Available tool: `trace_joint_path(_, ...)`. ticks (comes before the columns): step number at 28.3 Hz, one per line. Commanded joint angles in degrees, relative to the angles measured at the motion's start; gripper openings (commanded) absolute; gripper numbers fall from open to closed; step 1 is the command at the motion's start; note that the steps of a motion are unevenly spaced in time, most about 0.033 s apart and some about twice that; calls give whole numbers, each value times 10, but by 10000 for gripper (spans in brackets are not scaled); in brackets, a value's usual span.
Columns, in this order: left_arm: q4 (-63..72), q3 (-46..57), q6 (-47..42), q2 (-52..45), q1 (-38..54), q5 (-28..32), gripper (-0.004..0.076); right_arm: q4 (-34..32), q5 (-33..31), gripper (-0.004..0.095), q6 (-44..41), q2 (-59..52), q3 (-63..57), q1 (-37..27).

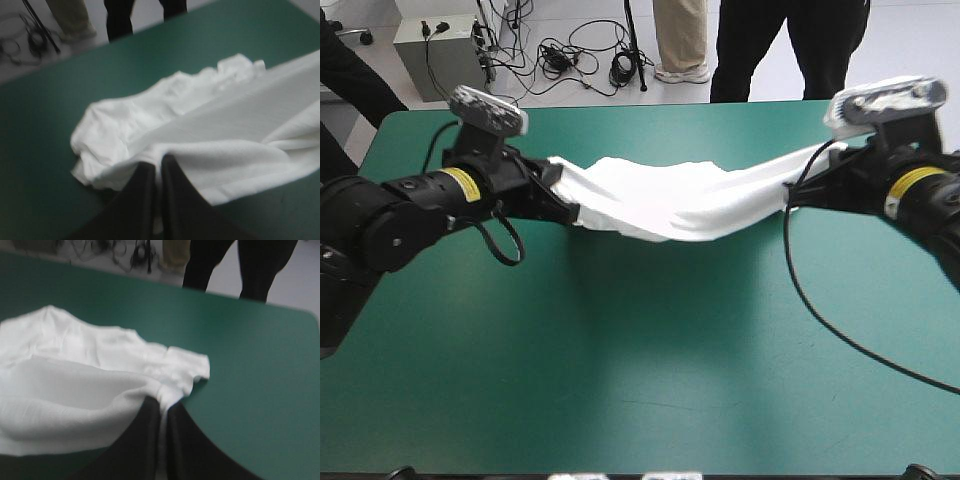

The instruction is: Fold the cloth

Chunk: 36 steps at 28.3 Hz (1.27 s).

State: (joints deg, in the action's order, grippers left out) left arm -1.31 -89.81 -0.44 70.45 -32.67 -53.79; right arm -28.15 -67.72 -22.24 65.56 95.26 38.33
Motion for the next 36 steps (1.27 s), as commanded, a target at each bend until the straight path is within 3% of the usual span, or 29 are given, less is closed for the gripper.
trace_joint_path(1,-43,-100,1,-15,-3,46,-9,-81,28,-17,20,7,120,0)
trace_joint_path(6,-92,-204,4,-15,-3,70,-9,-105,34,-17,50,30,247,0)
trace_joint_path(12,-91,-293,35,-15,-3,149,-9,-94,99,-17,74,47,352,0)
trace_joint_path(22,-86,-341,53,-16,-3,214,-9,-70,212,-17,75,47,382,0)
trace_joint_path(27,-91,-341,60,-7,-3,236,-9,-74,238,-17,86,56,382,0)
trace_joint_path(32,-148,-340,38,49,-3,285,-9,-139,240,-17,77,112,382,0)
trace_joint_path(33,-178,-340,13,73,-3,312,-9,-183,239,-17,37,143,382,-4)
trace_joint_path(36,-235,-340,-33,113,-3,348,-9,-223,247,-17,-26,188,382,-32)
